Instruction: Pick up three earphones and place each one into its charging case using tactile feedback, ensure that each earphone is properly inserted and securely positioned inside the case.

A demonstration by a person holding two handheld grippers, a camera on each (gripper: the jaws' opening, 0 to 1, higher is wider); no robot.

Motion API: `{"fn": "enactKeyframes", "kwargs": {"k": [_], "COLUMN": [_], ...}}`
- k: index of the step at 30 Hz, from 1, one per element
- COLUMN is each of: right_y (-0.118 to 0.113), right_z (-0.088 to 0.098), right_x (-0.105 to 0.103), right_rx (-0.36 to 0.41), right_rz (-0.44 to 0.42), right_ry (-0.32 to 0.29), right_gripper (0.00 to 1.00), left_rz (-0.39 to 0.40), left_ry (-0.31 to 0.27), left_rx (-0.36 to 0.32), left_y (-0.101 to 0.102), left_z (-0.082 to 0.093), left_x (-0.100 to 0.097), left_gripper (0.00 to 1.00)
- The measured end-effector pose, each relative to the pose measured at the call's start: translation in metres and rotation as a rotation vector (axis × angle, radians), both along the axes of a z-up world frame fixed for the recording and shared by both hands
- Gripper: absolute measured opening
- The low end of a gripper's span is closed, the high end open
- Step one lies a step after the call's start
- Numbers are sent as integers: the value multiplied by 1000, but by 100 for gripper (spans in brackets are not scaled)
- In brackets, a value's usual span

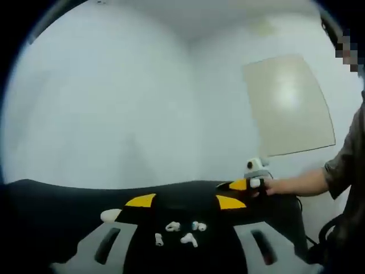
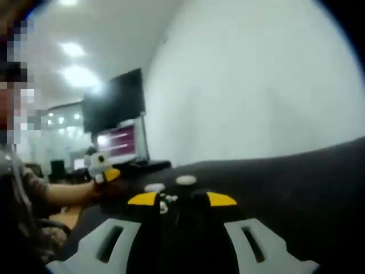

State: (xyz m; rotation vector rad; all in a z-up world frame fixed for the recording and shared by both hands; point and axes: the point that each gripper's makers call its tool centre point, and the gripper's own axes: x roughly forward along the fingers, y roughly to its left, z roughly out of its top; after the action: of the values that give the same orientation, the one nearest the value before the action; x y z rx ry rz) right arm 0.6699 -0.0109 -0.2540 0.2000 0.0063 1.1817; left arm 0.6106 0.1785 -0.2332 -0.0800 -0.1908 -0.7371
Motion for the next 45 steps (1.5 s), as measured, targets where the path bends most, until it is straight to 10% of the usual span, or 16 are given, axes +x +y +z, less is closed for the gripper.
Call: {"fn": "enactKeyframes", "kwargs": {"k": [12, 20, 28, 35, 39, 42, 45], "right_y": [-2, -18, -18, -19, -21, -20, -19], "right_z": [0, 15, 14, 14, 15, 15, 13], "right_x": [2, 7, 9, 10, 12, 15, 16], "right_rx": [7, 146, 145, 146, 163, 166, 162], "right_rz": [-9, -36, -47, -41, -48, -40, -38], "right_ry": [3, 76, 84, 88, 100, 109, 115], "right_gripper": [32, 29, 29, 30, 30, 30, 30], "left_rz": [8, 13, 98, 112, 177, 238, 117], "left_ry": [4, 11, -12, 0, 76, 239, 458], "left_rx": [0, -25, -464, -399, -352, -195, -158], "left_y": [1, 5, 73, 62, 66, 81, 78], "left_z": [-1, 1, 40, 35, 29, 12, -11], "left_x": [0, 0, -1, 4, 18, 41, 47], "left_gripper": [36, 36, 25, 23, 23, 24, 33]}}
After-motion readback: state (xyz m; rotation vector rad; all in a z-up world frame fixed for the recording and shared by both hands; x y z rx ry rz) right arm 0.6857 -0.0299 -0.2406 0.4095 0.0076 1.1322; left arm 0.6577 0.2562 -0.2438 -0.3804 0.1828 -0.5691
